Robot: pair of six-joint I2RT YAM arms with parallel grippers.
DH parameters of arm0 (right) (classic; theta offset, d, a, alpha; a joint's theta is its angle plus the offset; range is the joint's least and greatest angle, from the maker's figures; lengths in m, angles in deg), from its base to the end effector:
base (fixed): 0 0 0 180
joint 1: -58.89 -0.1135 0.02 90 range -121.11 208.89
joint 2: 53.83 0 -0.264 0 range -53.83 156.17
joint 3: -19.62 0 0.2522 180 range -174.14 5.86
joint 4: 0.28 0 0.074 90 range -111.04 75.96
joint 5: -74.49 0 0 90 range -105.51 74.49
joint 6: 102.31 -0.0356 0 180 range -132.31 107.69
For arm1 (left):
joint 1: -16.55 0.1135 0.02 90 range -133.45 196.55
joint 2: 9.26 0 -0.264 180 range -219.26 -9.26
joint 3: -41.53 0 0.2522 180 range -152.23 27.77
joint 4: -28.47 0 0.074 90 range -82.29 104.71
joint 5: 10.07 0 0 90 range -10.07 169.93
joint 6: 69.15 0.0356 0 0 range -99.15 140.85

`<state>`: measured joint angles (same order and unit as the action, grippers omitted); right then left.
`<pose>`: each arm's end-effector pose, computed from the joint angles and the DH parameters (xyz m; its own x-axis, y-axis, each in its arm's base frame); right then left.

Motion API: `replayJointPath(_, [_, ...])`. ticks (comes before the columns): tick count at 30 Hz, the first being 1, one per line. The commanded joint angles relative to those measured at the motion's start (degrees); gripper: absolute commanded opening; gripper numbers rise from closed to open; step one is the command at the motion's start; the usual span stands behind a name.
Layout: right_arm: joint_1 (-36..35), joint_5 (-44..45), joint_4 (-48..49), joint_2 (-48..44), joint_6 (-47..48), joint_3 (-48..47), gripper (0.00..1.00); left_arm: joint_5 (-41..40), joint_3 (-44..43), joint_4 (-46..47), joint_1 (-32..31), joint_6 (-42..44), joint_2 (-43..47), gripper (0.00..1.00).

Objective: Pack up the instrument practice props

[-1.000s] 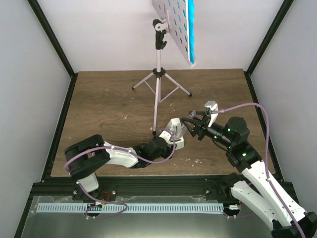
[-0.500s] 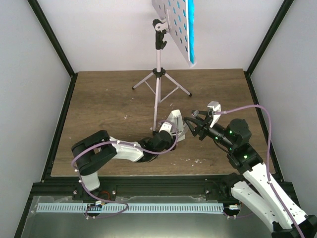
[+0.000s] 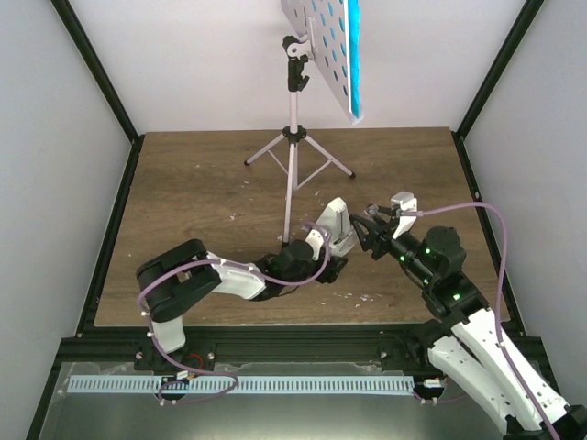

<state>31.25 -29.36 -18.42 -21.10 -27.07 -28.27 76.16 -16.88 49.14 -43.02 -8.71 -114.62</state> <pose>0.1287 0.0770 0.3165 -0.2132 0.1676 -0.9625 -0.6286 0.7306 0.2665 0.1845 -0.3095 0.1353 -0.6048 0.0577 -0.7943 0.6118 0.6722 -0.4170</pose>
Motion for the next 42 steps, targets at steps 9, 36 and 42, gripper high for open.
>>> replayJointPath(9, [-0.7,8.2,3.9,-1.3,7.1,2.7,0.56,8.1,6.6,-24.2,8.0,-0.3,37.6,0.89])
replayJointPath(36, [-1.0,3.2,44.9,16.6,18.2,22.0,0.58,11.8,-1.8,-52.6,50.4,24.4,60.4,0.92])
replayJointPath(42, [-1.0,2.7,49.2,21.7,17.1,22.2,0.58,10.4,-1.8,-54.2,50.4,25.8,60.0,0.91])
